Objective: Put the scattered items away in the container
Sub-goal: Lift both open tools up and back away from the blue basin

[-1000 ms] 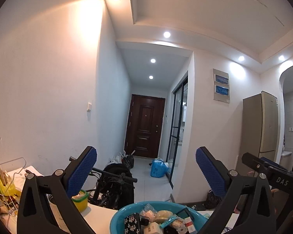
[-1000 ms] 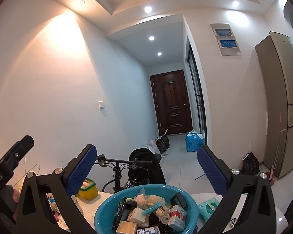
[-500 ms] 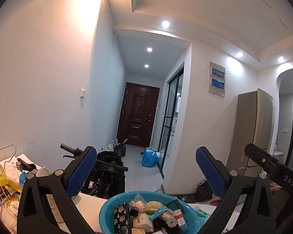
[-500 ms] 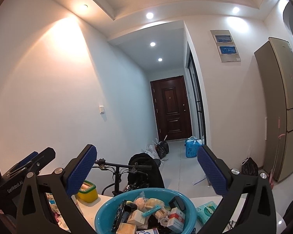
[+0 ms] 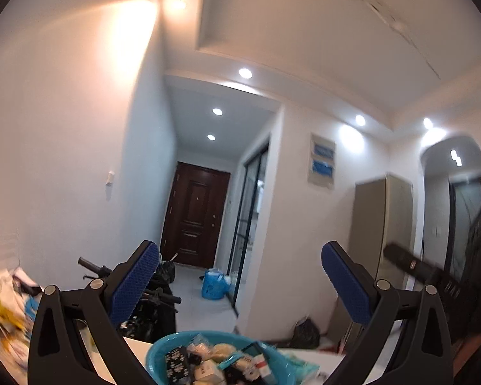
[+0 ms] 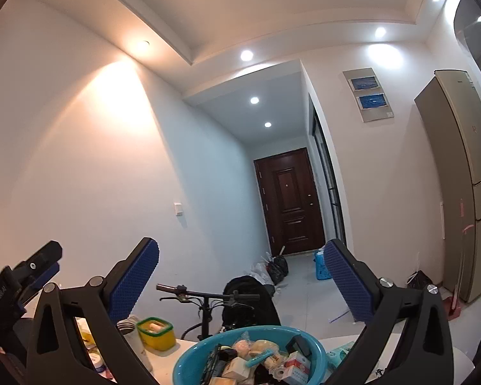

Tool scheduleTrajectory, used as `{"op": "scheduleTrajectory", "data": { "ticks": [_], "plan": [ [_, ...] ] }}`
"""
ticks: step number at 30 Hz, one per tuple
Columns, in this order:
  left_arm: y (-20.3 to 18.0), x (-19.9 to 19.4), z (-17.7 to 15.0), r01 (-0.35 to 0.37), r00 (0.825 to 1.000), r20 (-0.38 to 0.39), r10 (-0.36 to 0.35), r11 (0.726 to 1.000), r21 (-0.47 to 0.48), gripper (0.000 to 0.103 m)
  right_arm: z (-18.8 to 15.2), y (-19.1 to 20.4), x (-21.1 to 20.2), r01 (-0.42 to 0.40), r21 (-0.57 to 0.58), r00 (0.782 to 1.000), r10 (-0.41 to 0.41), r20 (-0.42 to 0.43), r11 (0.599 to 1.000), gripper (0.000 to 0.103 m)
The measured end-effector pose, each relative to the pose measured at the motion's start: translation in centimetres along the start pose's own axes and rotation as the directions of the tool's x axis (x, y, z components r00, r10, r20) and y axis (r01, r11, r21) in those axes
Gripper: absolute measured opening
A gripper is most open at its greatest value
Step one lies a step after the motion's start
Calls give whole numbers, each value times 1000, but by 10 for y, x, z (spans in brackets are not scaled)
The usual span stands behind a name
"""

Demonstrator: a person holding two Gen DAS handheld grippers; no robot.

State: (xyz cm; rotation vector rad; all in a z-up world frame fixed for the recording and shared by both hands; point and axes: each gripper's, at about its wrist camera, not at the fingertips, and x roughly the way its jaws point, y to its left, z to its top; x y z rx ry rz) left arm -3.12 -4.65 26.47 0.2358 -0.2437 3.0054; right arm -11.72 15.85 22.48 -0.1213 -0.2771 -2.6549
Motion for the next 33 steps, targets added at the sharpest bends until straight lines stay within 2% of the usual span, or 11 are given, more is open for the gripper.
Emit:
{"op": "scheduleTrajectory", "data": {
  "ticks": [2,5,8,13,16,21,28,31,33],
  "plan": [
    [-14,-3,3,-23,1000,-11,24,997,72,103,6,1,-9,-65,37,998,65,-13,997,103],
    [-28,-17,3,-91,996,29,87,983,161,103,8,11,-18,-78,29,996,79,-44,997,103],
    [-31,-37,1,-118,992,55,110,981,154,103,3,21,-32,-38,-43,998,36,-58,998,103],
    [-30,-56,-7,-71,996,-37,77,987,141,103,0,22,-62,47,-40,998,-49,-41,998,103],
    [-33,-61,-13,-104,990,-80,119,980,169,103,3,20,-73,50,-11,997,-51,-62,999,103],
    [-34,-83,-19,-147,983,-84,164,973,177,103,-1,26,-95,48,-28,993,-50,-105,998,103],
    [-26,-117,-34,-133,974,-168,150,985,109,103,-21,38,-126,66,-64,986,-74,-147,996,103],
    [-29,-129,-48,-201,965,-132,225,964,175,103,-31,40,-135,89,-72,984,-99,-147,993,103],
    [-32,-131,-58,-194,961,-158,228,959,205,103,-37,43,-138,103,-90,982,-116,-148,991,103]
  ]
}}
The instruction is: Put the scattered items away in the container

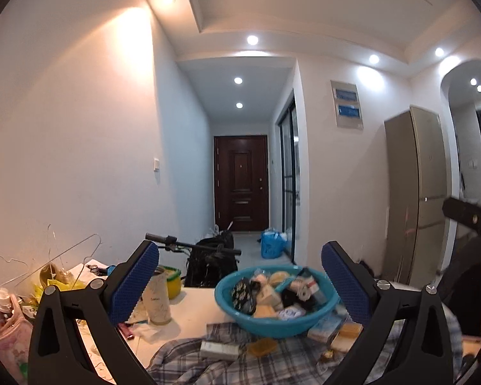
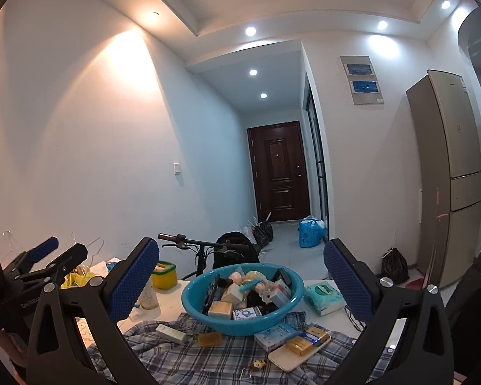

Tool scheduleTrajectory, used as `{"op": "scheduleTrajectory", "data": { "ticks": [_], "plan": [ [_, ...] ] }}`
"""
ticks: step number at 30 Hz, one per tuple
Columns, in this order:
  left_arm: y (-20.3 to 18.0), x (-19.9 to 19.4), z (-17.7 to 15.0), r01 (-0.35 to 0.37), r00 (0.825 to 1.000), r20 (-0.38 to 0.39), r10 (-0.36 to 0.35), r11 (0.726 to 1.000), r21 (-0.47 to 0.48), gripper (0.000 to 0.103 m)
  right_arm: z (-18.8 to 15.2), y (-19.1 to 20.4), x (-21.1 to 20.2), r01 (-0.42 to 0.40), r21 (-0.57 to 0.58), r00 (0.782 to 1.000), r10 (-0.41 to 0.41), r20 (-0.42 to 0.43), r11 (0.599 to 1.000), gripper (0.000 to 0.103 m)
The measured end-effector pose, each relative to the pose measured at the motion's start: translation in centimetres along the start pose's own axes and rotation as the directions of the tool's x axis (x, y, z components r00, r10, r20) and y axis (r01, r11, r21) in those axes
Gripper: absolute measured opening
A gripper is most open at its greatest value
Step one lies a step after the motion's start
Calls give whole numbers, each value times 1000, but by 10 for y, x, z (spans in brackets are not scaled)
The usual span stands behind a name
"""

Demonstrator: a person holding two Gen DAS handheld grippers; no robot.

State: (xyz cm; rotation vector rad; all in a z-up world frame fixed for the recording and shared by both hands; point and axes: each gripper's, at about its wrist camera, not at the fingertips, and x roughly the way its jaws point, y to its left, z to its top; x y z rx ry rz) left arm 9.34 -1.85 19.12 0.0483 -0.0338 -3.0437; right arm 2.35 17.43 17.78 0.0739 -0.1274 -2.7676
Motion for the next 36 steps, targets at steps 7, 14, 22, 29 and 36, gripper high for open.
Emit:
{"op": "scheduleTrajectory", "data": {
  "ticks": [7,14,22,29,36],
  "plan": [
    [4,3,-35,33,998,-50,-36,998,-51,103,-29,6,6,85,-73,996,-86,-1,994,103],
    [3,23,-75,28,994,-103,-39,994,-106,103,-72,-1,29,117,-74,991,-121,-50,990,103],
    [-2,46,-119,14,988,-150,-33,992,-122,103,-124,-1,42,186,-109,980,-192,-54,977,103],
    [-4,62,-145,3,976,-214,-32,991,-136,103,-150,-11,48,177,-44,979,-181,-98,983,103],
    [-9,62,-162,-18,978,-209,1,997,-77,103,-172,-25,59,224,-17,963,-224,-147,974,103]
  ]
}}
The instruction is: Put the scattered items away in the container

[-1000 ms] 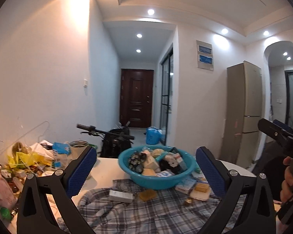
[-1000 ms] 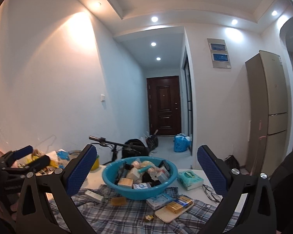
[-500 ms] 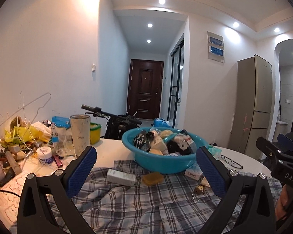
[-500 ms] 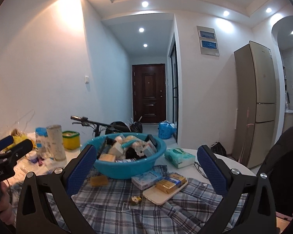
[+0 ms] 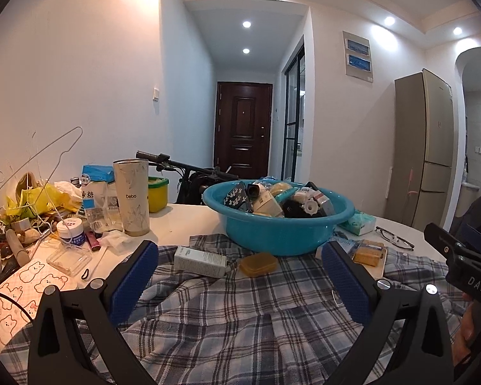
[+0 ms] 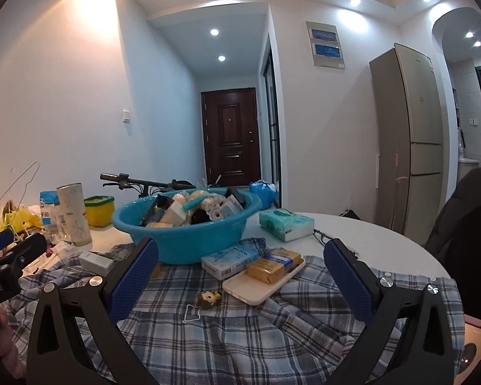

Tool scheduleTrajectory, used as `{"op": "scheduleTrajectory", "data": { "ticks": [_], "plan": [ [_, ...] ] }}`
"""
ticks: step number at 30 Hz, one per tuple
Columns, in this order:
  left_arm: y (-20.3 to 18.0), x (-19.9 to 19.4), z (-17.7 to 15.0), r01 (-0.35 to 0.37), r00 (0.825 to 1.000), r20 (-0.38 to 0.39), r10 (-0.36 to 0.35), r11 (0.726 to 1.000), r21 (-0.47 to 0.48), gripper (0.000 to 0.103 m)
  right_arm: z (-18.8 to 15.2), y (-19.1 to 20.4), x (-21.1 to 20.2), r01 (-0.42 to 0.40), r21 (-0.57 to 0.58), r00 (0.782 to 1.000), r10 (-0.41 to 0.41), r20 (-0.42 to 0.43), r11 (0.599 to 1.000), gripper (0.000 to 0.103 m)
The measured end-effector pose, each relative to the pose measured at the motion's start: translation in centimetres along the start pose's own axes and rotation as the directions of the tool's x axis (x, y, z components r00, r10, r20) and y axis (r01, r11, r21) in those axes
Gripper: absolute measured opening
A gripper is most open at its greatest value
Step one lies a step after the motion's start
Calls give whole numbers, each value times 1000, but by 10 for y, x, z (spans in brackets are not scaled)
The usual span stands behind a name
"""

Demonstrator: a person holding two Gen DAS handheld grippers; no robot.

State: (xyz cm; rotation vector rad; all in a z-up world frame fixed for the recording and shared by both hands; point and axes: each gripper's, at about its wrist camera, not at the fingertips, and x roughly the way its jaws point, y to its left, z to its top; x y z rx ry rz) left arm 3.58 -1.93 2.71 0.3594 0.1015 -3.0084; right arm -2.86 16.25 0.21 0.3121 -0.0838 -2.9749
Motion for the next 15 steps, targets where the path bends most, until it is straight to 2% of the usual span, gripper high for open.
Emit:
{"op": "scheduleTrajectory", "data": {
  "ticks": [15],
  "plan": [
    [-11,13,-23,-23,999,-33,24,999,40,103,-15,2,4,-1,-13,1000,1,0,1000,103]
  ]
}}
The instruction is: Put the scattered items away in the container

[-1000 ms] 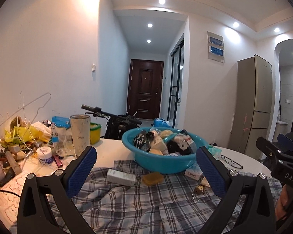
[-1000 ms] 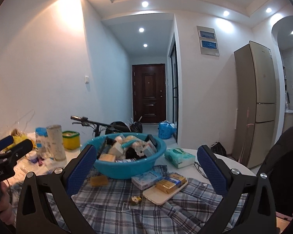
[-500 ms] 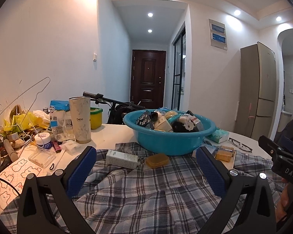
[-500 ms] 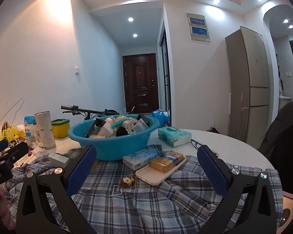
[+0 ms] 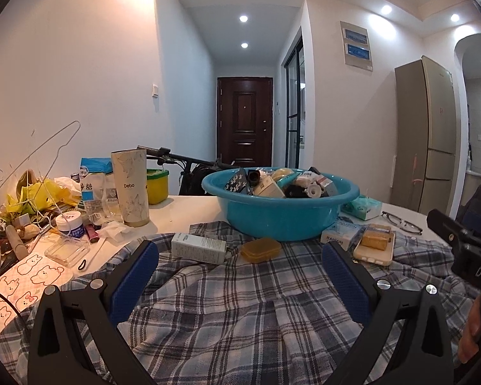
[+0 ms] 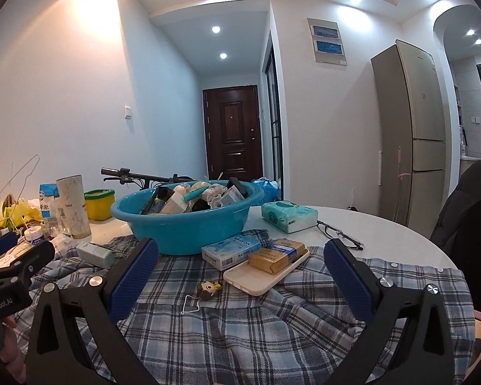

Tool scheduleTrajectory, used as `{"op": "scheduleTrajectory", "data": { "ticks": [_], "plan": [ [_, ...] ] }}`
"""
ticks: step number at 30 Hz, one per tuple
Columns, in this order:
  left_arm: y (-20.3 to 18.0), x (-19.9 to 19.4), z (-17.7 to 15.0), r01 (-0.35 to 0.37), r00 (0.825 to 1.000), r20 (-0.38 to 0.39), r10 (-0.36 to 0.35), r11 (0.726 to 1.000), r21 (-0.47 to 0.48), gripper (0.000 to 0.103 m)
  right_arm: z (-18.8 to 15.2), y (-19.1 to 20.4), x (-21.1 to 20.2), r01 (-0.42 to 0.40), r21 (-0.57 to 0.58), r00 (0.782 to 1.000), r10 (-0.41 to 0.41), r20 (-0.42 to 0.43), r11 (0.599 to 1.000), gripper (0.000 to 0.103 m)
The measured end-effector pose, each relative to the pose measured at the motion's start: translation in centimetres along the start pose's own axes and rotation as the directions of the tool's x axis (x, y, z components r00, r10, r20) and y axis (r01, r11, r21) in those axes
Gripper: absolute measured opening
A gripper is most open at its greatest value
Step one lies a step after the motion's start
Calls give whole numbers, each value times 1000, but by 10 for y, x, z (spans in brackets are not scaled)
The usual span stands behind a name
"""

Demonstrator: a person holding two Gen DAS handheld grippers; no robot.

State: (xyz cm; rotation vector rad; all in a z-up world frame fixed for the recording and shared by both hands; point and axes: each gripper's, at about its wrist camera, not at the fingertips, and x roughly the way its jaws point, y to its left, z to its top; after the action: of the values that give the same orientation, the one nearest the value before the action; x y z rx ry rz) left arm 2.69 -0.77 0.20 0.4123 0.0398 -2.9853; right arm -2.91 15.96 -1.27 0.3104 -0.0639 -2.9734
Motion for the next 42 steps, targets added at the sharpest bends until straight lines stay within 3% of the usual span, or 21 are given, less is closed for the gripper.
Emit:
{"op": "scheduleTrajectory", "data": {
  "ticks": [5,12,19,27,42],
  "plan": [
    [1,4,0,20,1000,-16,-20,1000,-9,103,0,-1,1,-3,10,1000,3,-10,1000,103],
    [-1,5,0,23,1000,-19,-23,1000,-1,103,-4,1,17,10,0,996,-10,-93,1000,103],
    [0,7,0,9,1000,-23,-10,1000,-5,103,-6,16,18,-7,-82,994,-2,-105,997,103],
    [1,5,-1,10,1000,-17,-10,1000,-4,103,-6,2,24,40,-15,990,-41,-135,999,103],
    [0,5,0,26,1000,-16,-26,1000,0,103,-5,11,17,-2,-49,995,-3,-100,999,103]
  ]
}}
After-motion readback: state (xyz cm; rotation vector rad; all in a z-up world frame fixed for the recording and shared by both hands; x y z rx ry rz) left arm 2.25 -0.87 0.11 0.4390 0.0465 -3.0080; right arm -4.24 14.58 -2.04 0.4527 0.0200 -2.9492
